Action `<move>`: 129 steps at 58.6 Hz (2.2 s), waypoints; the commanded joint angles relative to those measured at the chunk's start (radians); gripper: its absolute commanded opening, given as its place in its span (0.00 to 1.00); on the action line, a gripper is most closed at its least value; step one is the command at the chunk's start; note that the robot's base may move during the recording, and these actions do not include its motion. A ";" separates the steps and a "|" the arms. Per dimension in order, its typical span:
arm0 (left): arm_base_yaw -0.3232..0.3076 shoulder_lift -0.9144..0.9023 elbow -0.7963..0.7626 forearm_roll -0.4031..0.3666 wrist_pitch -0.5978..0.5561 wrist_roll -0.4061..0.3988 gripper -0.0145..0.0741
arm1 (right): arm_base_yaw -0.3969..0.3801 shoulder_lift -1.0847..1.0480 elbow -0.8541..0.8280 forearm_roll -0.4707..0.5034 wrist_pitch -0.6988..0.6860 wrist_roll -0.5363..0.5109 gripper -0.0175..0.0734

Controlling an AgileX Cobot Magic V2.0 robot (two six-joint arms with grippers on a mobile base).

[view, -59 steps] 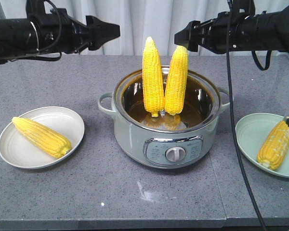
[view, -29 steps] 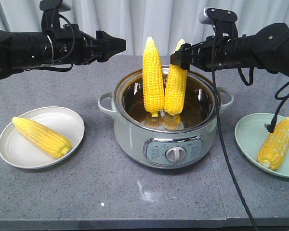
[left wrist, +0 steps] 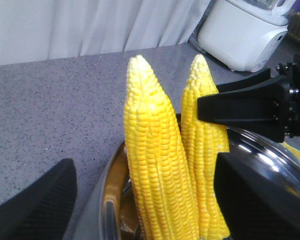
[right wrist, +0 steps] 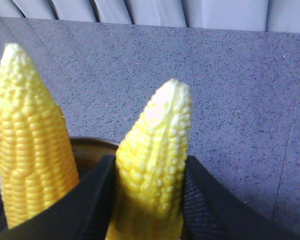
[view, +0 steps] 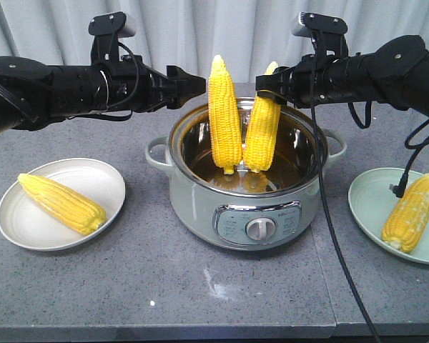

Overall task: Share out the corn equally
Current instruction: 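Close both grippers on the two upright cobs in the pot, then lift both cobs up out of the pot with both grippers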

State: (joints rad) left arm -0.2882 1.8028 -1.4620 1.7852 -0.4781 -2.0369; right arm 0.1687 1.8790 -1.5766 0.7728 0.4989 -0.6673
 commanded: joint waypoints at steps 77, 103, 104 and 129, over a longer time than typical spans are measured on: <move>-0.156 0.069 -0.209 0.005 0.031 0.006 0.77 | -0.049 -0.509 -0.030 -0.275 -0.182 -0.066 0.19; -0.215 0.106 -0.209 0.005 -0.009 0.057 0.78 | -0.298 -0.516 -0.030 -0.274 -0.120 0.086 0.19; -0.215 0.111 -0.209 0.005 -0.007 0.057 0.78 | -0.298 -0.516 -0.030 -0.274 -0.120 0.087 0.19; -0.215 0.177 -0.279 0.005 0.016 0.055 0.78 | -0.298 -0.516 -0.030 -0.275 -0.123 0.090 0.19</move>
State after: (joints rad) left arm -0.5007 2.0268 -1.7049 1.7841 -0.4852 -1.9799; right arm -0.1212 1.3989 -1.5747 0.4848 0.4460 -0.5794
